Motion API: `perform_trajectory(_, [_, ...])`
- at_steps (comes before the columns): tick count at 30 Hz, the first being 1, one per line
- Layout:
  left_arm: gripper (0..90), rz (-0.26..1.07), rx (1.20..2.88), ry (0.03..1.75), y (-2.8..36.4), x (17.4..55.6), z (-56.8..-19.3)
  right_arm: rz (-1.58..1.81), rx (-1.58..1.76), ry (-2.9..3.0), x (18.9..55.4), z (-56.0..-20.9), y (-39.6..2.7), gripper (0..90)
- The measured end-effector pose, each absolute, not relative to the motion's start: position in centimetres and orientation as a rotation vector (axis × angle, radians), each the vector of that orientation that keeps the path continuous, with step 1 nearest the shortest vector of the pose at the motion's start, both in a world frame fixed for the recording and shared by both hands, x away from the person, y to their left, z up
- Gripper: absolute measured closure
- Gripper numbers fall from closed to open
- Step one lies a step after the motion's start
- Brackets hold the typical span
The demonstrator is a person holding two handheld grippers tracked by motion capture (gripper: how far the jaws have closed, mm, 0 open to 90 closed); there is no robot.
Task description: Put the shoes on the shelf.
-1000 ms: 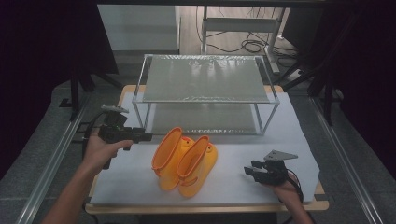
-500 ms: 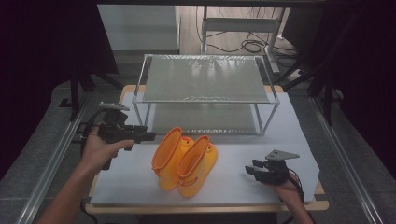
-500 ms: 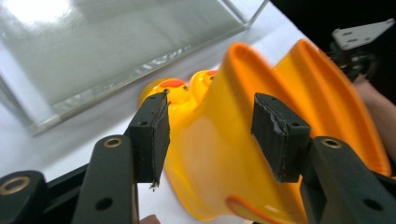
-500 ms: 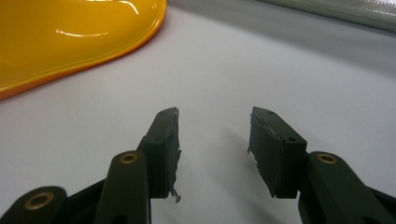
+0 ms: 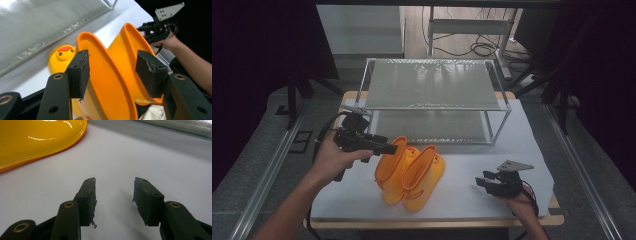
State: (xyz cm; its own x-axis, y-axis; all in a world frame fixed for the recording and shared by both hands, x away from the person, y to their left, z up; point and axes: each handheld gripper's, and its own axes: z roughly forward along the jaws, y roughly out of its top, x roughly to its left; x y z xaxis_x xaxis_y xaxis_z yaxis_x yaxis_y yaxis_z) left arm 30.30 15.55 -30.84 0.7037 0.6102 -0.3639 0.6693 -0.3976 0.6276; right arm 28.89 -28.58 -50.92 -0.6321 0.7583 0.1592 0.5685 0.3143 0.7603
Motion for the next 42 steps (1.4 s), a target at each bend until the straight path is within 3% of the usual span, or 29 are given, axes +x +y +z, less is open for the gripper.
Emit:
perform_trajectory(23, [31.4,-0.160,2.303,1.040,10.4,30.4,-33.3,1.193,1.205,2.354,28.9,-51.1,-28.4,52.7])
perform_trajectory(42, [37.5,-0.061,2.370,1.093,8.6,30.4,-34.7,1.184,1.211,2.349,28.9,-51.2,-28.5,52.7])
